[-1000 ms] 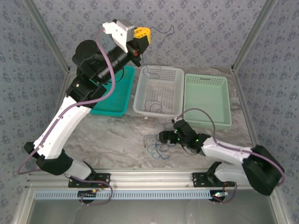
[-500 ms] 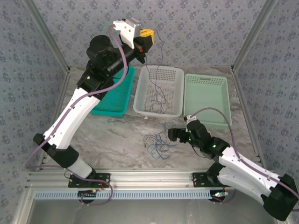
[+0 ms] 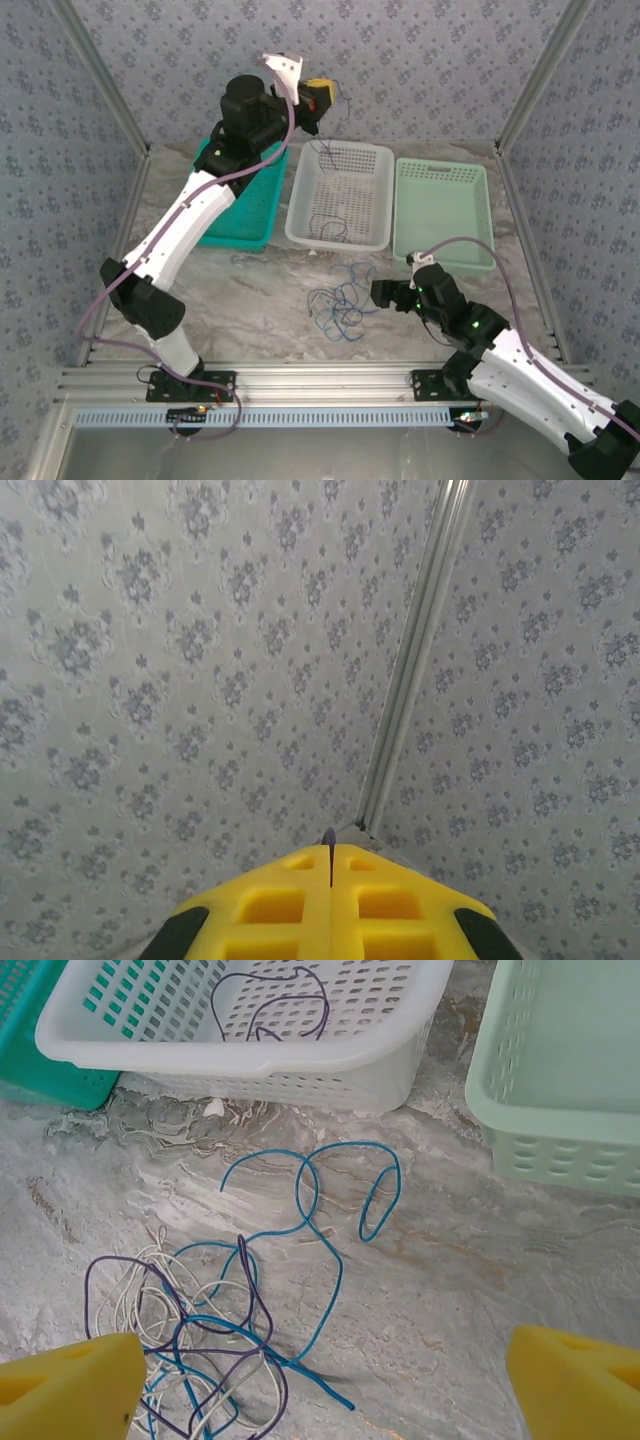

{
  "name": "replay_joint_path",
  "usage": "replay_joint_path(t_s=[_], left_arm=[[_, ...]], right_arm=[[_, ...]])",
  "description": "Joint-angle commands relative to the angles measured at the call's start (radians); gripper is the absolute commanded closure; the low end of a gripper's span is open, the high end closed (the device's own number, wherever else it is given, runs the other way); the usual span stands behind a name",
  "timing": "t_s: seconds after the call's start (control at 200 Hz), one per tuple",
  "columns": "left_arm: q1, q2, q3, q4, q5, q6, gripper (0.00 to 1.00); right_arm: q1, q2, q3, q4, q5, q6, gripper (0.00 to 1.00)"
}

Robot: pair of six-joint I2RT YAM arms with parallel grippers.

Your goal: Untangle the cables

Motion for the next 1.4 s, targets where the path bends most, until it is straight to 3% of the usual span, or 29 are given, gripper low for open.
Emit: replay_joint_path(t_s=[0.0,0.385,0.465,0.565,0.67,0.86,1.079,1.394], left_arm=[[0.019,0.031,-0.031,0.052,0.044,-0.065,1.00],[0.020,0.062,-0.232,0.137,0.081,-0.156,1.00],[0.020,0.069,-0.252,0.124,0.077,-0.163,0.93],[0.020,0.070,-0.280,0.103,0.068,-0.169,0.74],[0.020,0.058,-0.306,0.071,0.050,-0.171,0.37],[0.012,-0.023,-0.392,0.030,-0.009,-0.139,0.01],[-0.009,-0.180,-0.571,0.060,-0.061,-0.097,0.01],[-0.112,-0.370,-0.844,0.064,-0.180,-0.049,0.01]], right_arm=[[-0.008,0.004,-0.010,-0.028,0.010,0.022,0.09],[-0.023,0.079,0.003,-0.019,-0.036,0.046,0.15],[-0.024,0.084,0.007,-0.017,-0.038,0.046,0.15],[-0.026,0.088,0.009,-0.021,-0.047,0.046,0.14],[-0.029,0.104,0.017,-0.034,-0.051,0.039,0.15],[-0.029,0.154,0.034,-0.010,-0.080,0.001,0.18],[-0.015,0.240,0.062,0.042,-0.144,-0.026,0.22],[0.055,0.409,0.087,0.131,-0.155,0.039,0.26]])
